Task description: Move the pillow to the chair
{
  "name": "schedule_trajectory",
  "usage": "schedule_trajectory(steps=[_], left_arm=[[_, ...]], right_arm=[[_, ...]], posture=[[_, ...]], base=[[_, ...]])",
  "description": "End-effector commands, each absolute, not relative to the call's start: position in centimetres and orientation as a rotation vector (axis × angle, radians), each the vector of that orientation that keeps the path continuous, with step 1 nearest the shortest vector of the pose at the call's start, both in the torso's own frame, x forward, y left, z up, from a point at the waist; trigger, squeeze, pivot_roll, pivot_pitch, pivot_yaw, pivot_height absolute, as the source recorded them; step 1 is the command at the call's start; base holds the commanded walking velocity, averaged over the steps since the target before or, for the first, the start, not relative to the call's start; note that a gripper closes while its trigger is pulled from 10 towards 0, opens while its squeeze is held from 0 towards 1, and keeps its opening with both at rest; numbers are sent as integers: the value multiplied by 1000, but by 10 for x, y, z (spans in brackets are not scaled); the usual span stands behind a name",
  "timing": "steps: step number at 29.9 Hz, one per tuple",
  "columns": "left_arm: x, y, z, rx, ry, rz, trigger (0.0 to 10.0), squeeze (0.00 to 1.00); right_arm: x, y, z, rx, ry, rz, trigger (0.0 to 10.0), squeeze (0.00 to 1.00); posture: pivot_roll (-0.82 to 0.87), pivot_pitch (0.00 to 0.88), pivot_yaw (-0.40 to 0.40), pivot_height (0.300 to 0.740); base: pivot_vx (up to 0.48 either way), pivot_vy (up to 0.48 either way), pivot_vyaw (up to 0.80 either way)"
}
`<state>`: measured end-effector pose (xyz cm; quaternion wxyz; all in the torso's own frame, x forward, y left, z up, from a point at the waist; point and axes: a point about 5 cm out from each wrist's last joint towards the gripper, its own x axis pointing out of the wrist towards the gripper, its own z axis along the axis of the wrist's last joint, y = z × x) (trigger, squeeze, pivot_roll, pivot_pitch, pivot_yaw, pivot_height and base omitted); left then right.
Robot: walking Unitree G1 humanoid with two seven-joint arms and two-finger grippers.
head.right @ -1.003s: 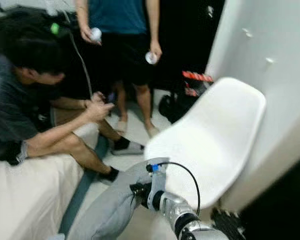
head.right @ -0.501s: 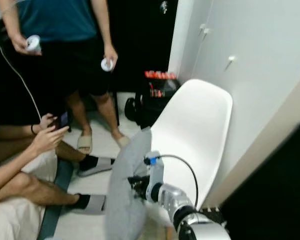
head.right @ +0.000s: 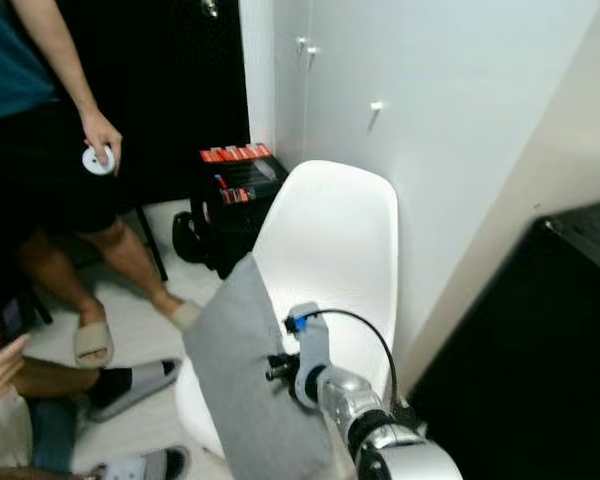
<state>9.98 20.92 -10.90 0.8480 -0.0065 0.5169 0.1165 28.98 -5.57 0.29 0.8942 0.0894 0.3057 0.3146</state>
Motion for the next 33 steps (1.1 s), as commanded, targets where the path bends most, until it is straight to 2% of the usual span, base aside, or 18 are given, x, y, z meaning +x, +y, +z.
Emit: schedule_trajectory(steps=[1, 12, 18, 26, 33], left_arm=[[86, 205, -114, -26, 1145, 241, 10000, 0], [85, 203, -114, -29, 1154, 240, 10000, 0], [83, 204, -114, -24, 1160, 239, 10000, 0], [83, 204, -115, -20, 1164, 236, 10000, 0], [83, 204, -115, -19, 1165, 235, 10000, 0]], right_arm=[[292, -42, 9, 188, 609, 677, 10000, 0], [281, -26, 7, 183, 629, 788, 10000, 0], [273, -12, 10, 208, 623, 944, 10000, 0], [283, -17, 12, 159, 607, 828, 10000, 0], [283, -20, 11, 136, 615, 829, 10000, 0]], posture=[[112, 45, -100, 740], [117, 45, -104, 740], [118, 42, -105, 710], [120, 37, -108, 670], [119, 36, -109, 645]], base=[[0, 0, -750], [0, 0, -68], [0, 0, 0], [0, 0, 0], [0, 0, 0]])
